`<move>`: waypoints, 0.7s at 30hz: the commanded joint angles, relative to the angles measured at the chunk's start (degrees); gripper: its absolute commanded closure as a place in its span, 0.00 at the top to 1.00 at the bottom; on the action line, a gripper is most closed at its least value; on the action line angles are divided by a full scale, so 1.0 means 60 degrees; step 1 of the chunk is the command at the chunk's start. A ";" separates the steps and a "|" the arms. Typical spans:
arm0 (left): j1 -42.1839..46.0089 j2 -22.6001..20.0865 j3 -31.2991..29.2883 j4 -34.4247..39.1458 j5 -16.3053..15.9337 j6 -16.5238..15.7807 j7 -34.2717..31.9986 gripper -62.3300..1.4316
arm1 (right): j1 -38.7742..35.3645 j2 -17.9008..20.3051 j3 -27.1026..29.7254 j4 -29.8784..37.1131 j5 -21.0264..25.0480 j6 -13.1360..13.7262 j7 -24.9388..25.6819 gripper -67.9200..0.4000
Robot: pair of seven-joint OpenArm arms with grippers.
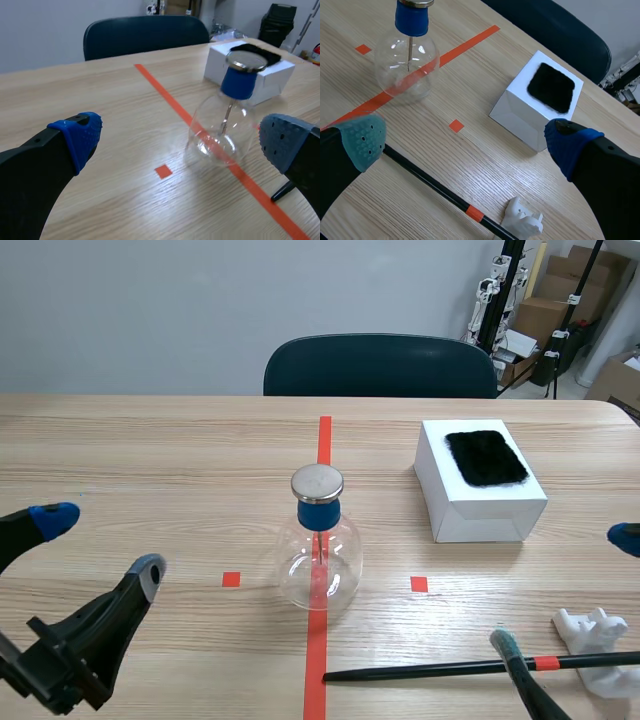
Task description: Do the electroscope experiment. pick up the black charging rod
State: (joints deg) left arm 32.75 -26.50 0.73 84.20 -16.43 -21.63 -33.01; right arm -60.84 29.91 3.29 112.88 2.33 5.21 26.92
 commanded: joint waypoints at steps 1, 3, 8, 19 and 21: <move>-0.0273 -0.0007 -0.0007 -0.0171 -0.0036 -0.0018 -0.0284 1.00 | -0.0022 0.0146 0.0084 0.0160 -0.0106 0.0062 0.0091 1.00; -0.0525 -0.0007 -0.0007 -0.0670 0.0025 -0.0022 -0.0488 1.00 | -0.0022 0.0408 0.0084 0.0160 -0.0178 0.0270 -0.0011 1.00; -0.1045 -0.0011 -0.0007 -0.1712 0.0561 -0.0138 -0.1089 1.00 | 0.0000 0.1282 0.0084 0.0197 -0.0182 0.0474 -0.0718 1.00; -0.1876 -0.0007 -0.0007 -0.3118 0.2014 -0.0900 -0.2597 1.00 | 0.2040 0.3202 0.0084 0.0466 0.0025 0.2736 -0.5100 1.00; -0.2055 -0.0011 -0.0007 -0.3330 0.2186 -0.1020 -0.2648 1.00 | 0.2554 0.3439 0.0084 0.0466 0.0197 0.3293 -0.5716 1.00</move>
State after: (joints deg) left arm 20.97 -26.50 0.73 63.55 -3.36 -27.14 -48.25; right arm -46.85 49.89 3.25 114.58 2.94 24.75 -7.66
